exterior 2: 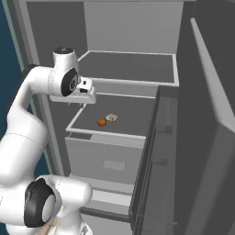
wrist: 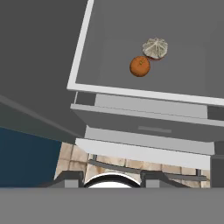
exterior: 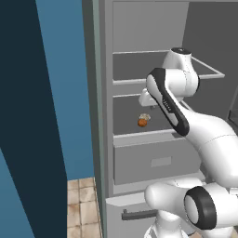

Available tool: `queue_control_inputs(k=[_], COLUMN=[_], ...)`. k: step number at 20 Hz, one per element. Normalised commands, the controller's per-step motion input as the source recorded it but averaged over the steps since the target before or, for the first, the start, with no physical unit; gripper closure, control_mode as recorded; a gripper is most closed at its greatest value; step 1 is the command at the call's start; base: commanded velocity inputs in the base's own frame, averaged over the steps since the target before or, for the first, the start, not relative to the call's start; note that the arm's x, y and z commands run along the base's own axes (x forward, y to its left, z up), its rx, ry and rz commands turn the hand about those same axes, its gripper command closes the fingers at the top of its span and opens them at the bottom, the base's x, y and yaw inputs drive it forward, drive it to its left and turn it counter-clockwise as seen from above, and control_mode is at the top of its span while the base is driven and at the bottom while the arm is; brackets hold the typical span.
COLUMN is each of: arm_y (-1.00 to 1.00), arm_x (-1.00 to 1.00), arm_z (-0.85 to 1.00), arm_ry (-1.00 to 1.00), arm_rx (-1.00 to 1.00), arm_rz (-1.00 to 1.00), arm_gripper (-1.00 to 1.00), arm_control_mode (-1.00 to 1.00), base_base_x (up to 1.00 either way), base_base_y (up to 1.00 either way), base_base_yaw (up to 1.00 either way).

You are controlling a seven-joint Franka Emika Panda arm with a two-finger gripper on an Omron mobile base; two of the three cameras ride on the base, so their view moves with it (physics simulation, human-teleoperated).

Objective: Move the tangerine and dumpling from the second highest shelf to the top shelf to make space. Then, place the pitcher from the counter on the cleared second highest shelf.

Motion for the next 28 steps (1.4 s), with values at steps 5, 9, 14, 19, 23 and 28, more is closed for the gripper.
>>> queue_control_inputs(k=[5, 9, 14, 19, 23, 28], arm_y=[0.0, 0.0, 0.0, 0.0, -0.11, -0.15], arm_x=[-0.11, -0.19, -0.06, 0.0, 0.04, 0.14], arm_z=[-0.14, -0.59, -0.66, -0.37, -0.21, -0.19], arm_ry=[0.0, -0.09, -0.13, -0.04, 0.0, 0.0], arm_rx=[0.0, 0.0, 0.0, 0.0, 0.0, 0.0], arm_rz=[0.0, 0.0, 0.0, 0.0, 0.0, 0.0], arm_gripper=[-1.0, -1.0, -1.0, -1.0, -1.0, -1.0], arm_control_mode=[-1.0, -1.0, -1.0, -1.0, -1.0, -1.0], base_base_x=[0.0, 0.0, 0.0, 0.0, 0.0, 0.0], base_base_y=[0.0, 0.0, 0.0, 0.0, 0.0, 0.0], base_base_yaw=[0.0, 0.0, 0.0, 0.0, 0.0, 0.0])
